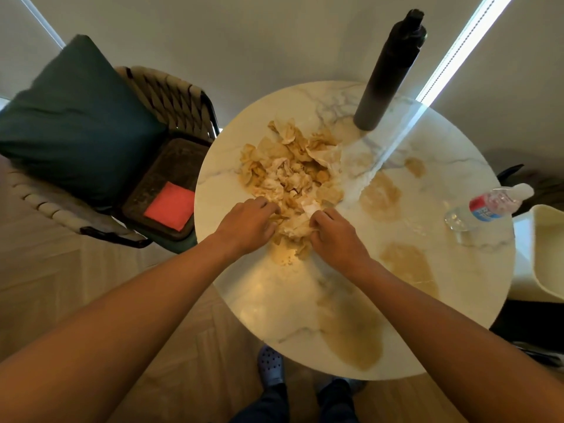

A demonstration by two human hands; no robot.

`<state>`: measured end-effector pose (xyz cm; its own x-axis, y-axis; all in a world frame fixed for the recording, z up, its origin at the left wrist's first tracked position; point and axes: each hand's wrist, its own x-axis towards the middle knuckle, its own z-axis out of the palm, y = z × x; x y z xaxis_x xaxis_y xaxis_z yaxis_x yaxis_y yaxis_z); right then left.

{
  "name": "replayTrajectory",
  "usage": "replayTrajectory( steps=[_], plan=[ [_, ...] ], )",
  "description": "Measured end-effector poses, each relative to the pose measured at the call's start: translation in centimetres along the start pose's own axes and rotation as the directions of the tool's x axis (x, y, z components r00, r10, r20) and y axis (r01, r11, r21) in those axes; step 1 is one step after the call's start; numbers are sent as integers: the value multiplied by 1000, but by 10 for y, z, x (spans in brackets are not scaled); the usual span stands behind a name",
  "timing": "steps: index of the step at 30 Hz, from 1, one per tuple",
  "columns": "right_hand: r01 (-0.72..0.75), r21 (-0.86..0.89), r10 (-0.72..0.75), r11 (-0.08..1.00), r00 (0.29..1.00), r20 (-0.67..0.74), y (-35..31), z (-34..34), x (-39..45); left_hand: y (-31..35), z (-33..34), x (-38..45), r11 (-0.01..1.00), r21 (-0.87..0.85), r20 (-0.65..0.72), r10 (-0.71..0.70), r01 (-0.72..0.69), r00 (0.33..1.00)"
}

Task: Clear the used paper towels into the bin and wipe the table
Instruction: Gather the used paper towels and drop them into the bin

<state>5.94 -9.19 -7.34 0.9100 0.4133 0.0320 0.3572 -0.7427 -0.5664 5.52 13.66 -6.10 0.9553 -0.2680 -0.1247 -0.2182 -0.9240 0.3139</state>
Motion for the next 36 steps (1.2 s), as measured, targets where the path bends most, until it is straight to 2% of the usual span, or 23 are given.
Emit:
replayTrajectory(
  steps=[8,13,18,30,36],
  plan=[
    [-59,22,62,998,988,-143,9,-37,-2,19,0,20,998,-23,27,63,-63,998],
    [-145,10,145,989,984,-106,20,-40,-11,33,16,23,995,-36,101,92,-89,991],
    [-144,-32,140,989,986,-90,34,-29,-20,41,36,29,995,11,185,92,-96,978],
    [-132,-33,127,991,983,-129,43,-34,-25,35,16,52,985,-80,158,164,-153,974],
    [-145,-9,140,989,970,-201,44,-57,-35,57,-6,64,964,-28,89,267,-265,960]
  ],
)
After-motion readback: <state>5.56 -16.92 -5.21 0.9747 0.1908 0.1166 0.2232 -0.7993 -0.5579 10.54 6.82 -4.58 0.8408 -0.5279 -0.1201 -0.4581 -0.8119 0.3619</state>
